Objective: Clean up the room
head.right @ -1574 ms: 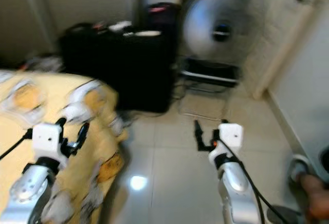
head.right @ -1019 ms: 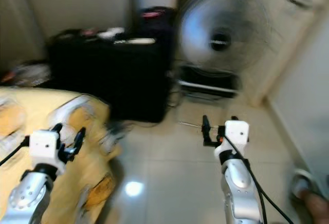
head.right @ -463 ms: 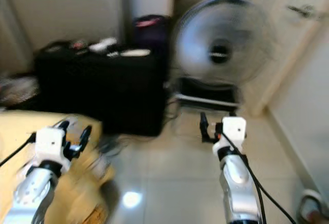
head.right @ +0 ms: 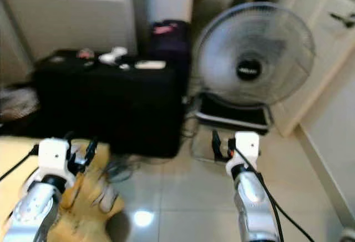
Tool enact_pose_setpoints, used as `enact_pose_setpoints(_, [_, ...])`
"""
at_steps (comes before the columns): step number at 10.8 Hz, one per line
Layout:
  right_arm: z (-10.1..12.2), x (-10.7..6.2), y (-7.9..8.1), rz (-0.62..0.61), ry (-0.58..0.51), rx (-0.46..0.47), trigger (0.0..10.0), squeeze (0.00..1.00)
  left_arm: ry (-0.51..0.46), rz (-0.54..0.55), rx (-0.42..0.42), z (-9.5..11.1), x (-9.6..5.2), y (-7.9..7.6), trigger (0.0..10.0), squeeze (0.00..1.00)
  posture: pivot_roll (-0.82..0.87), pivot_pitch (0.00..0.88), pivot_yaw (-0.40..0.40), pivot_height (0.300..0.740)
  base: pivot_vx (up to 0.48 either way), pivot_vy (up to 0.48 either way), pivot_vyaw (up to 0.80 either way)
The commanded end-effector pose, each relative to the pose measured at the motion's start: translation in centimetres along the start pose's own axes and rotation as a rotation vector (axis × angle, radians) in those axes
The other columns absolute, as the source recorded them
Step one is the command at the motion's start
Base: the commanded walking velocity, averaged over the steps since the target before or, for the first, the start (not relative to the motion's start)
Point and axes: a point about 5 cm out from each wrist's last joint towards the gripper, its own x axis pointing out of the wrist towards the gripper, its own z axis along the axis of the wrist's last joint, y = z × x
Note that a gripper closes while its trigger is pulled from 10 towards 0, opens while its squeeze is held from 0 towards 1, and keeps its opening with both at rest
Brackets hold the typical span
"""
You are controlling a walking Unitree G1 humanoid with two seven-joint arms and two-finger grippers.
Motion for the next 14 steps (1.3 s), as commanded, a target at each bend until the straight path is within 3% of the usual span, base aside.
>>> enact_pose_setpoints(1, [-0.2,-0.2,-0.9,-0.031,0.013,-0.019,10.0,0.0,-0.01,-0.033,0.002,0.2,0.2,-0.8,10.0,0.0,-0.03,0.0,0.004,0.74,0.0,0.0,0.0])
enact_pose_setpoints(2, [-0.6,-0.3,-1.2,-0.059,0.045,-0.052,10.0,0.0,-0.011,-0.04,0.001,0.2,0.1,-1.0,10.0,0.0,-0.03,0.0,0.001,0.74,0.0,0.0,0.0])
enact_pose_setpoints(13, [-0.7,-0.3,-1.3,-0.062,0.048,-0.061,10.0,0.0,-0.011,-0.04,0.002,0.2,0.1,-1.0,10.0,0.0,-0.03,0.0,0.001,0.74,0.0,0.0,0.0])
enact_pose_setpoints(14, [-1.1,-2.3,-1.7,-0.082,0.037,-0.059,10.0,0.0,-0.001,-0.031,-0.001,0.2,-0.8,-0.7,10.0,0.0,-0.02,0.0,0.016,0.74,0.0,0.0,0.0])
